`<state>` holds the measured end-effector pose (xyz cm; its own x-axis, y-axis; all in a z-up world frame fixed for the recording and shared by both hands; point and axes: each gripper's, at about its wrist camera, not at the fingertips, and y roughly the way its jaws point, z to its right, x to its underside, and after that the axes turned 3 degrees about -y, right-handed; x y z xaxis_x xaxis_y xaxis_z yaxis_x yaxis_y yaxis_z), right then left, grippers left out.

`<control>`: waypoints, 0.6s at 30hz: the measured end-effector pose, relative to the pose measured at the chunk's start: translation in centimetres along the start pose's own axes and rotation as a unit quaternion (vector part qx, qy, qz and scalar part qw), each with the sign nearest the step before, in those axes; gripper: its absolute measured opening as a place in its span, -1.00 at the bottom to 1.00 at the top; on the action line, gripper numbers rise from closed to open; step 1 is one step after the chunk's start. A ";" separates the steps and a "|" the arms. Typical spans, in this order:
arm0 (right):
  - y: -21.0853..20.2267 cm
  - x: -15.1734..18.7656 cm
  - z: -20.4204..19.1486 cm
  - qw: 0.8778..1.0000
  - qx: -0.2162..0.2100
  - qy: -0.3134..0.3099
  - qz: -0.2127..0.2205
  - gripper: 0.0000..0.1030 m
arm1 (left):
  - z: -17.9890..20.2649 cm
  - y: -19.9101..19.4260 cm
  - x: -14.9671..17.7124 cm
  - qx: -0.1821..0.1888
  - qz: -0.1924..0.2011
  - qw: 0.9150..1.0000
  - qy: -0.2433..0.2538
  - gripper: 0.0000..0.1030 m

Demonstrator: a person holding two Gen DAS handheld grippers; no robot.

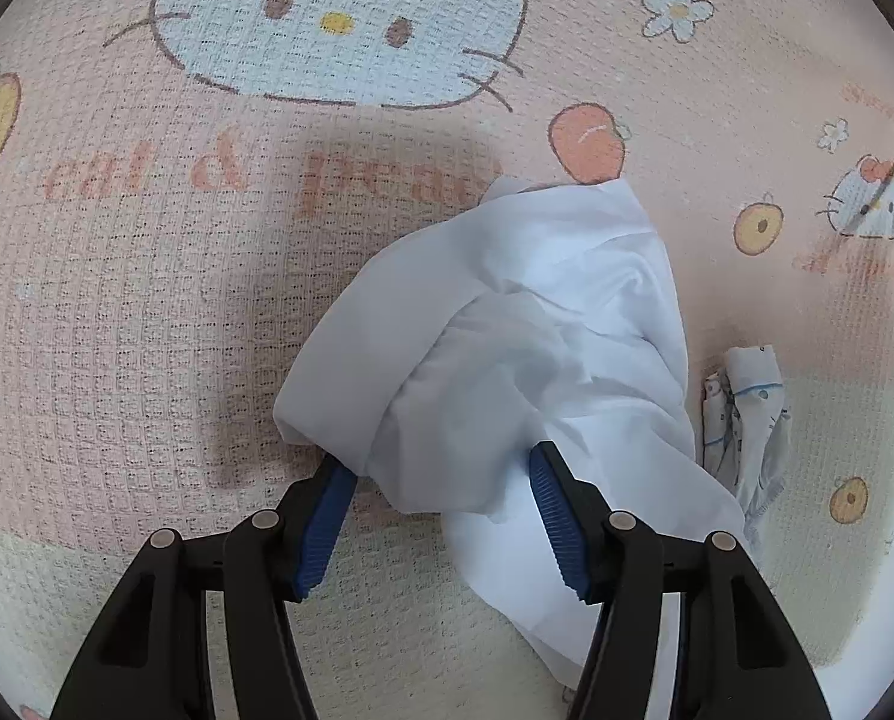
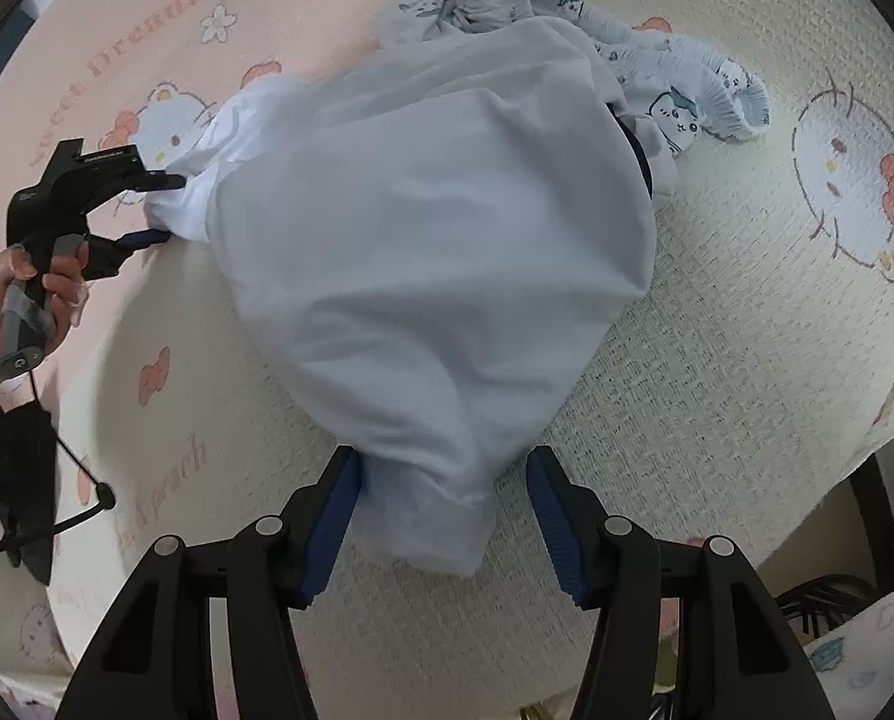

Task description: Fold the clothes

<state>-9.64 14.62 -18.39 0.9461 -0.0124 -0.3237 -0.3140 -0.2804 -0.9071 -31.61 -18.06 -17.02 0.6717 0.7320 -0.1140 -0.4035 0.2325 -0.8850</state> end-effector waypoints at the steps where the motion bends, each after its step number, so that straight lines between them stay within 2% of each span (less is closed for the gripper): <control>1: 0.2 -0.1 -0.3 1.000 0.007 -0.007 0.003 0.10 | 0.1 0.1 -0.1 -0.003 0.001 1.000 0.001 0.10; 5: 1.0 -0.6 -2.3 0.997 0.051 -0.059 0.011 0.10 | 1.0 0.3 -0.2 -0.024 0.014 0.999 0.018 0.09; 8: 1.8 -0.7 -4.2 0.989 0.100 -0.108 0.017 0.10 | 2.0 0.8 -0.4 -0.040 0.028 0.997 0.052 0.08; 9: 2.1 -0.7 -4.8 0.985 0.115 -0.124 0.020 0.09 | 2.4 0.9 -0.4 -0.046 0.032 0.997 0.056 0.05; 10: 2.2 -0.8 -5.3 0.983 0.121 -0.137 0.026 0.09 | 2.6 1.0 -0.5 -0.050 0.031 0.997 0.060 -0.14; 11: 2.2 -1.0 -5.5 0.982 0.125 -0.139 0.028 -0.13 | 2.8 1.2 -0.5 -0.054 0.029 0.996 0.063 -0.62; 12: 2.1 -1.3 -5.5 0.982 0.132 -0.132 0.025 -0.50 | 2.9 1.3 -0.7 -0.050 0.023 0.996 0.066 -0.78; 15: 1.9 -2.0 -5.3 0.985 0.129 -0.112 0.006 -0.73 | 3.5 0.8 -1.1 -0.030 0.026 0.996 0.081 -0.79; 18: 0.7 -2.6 -4.3 0.995 0.073 -0.072 -0.005 -0.75 | 4.0 -0.5 -1.9 -0.026 0.033 0.994 0.096 -0.80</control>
<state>-11.98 10.28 -17.05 0.9314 0.1313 -0.3396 -0.3223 -0.1365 -0.9368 -35.18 -17.05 -14.54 0.7527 0.6079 -0.2529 -0.4216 0.1500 -0.8943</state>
